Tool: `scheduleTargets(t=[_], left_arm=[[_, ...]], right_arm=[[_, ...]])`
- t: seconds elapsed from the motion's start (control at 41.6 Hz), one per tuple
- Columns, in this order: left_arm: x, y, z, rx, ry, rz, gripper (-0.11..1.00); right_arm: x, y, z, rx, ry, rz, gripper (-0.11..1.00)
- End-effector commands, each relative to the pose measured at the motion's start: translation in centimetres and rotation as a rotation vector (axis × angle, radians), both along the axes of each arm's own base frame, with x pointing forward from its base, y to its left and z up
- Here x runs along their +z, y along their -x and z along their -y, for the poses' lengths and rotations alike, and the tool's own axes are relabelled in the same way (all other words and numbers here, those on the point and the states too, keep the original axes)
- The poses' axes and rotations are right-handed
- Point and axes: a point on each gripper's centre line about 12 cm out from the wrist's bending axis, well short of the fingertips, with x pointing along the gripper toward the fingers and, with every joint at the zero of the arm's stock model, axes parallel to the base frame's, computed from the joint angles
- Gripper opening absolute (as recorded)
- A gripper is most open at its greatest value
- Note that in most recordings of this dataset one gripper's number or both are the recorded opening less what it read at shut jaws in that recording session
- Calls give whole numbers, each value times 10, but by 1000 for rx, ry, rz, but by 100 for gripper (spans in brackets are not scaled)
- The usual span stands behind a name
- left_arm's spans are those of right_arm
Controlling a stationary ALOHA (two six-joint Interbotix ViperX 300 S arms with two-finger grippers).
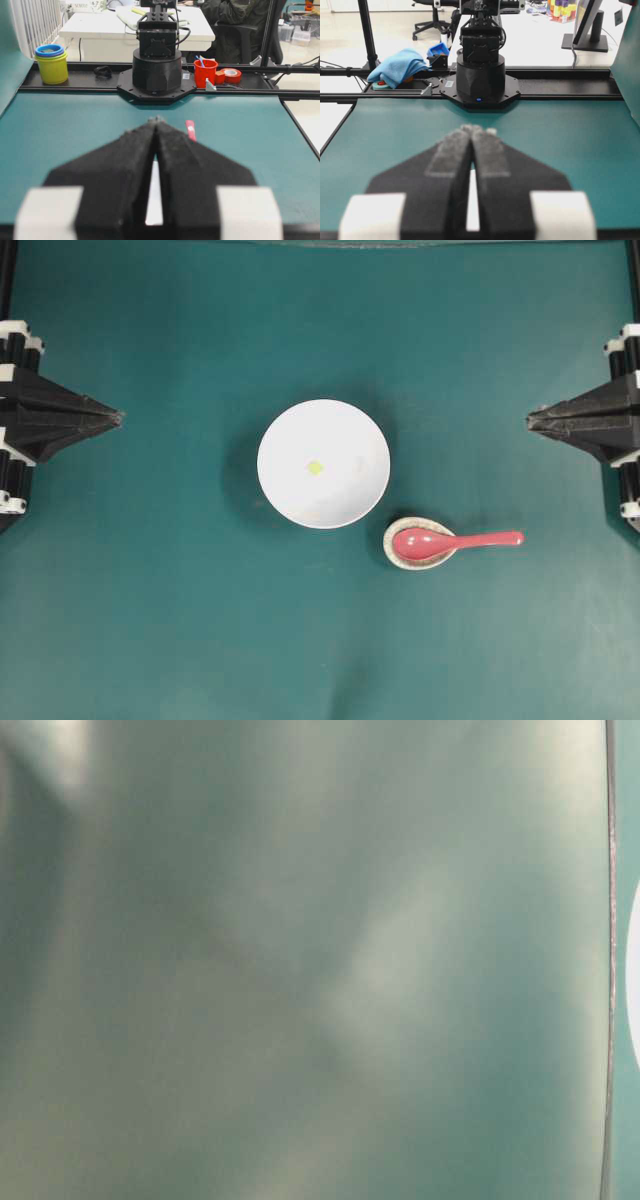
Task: Scoop the yellow hexagonal prism block from the bowl with a spoon using the right arm.
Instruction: 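Move the right gripper toward the red spoon handle on the spoon rest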
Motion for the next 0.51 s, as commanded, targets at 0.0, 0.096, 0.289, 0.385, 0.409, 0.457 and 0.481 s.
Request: scheduleTargets(t=[0.0,0.096,0.289,0.385,0.409,0.457,0.481], left_arm=[[8,-1,-6,30,-17,18,0],[10,-1,-9,47,-16,26,0],[10,-1,-9,47,-14,27,0],[10,-1,-9,46,-13,26,0],[10,-1,-9,46,-8,24,0],[10,-1,-9,46,-6,23,0],[10,-1,-9,46,-8,21,0]], right_arm=[[4,-3,2,-8,-1,6,0],[1,-5,2,-9,-6,-6,0],[2,-5,2,-12,-21,-4,0],[2,-5,2,-12,-23,-6,0],[2,-5,2,-12,-24,-6,0],[2,-5,2,-12,-26,-6,0],[1,-5,2,-12,-26,-7,0]])
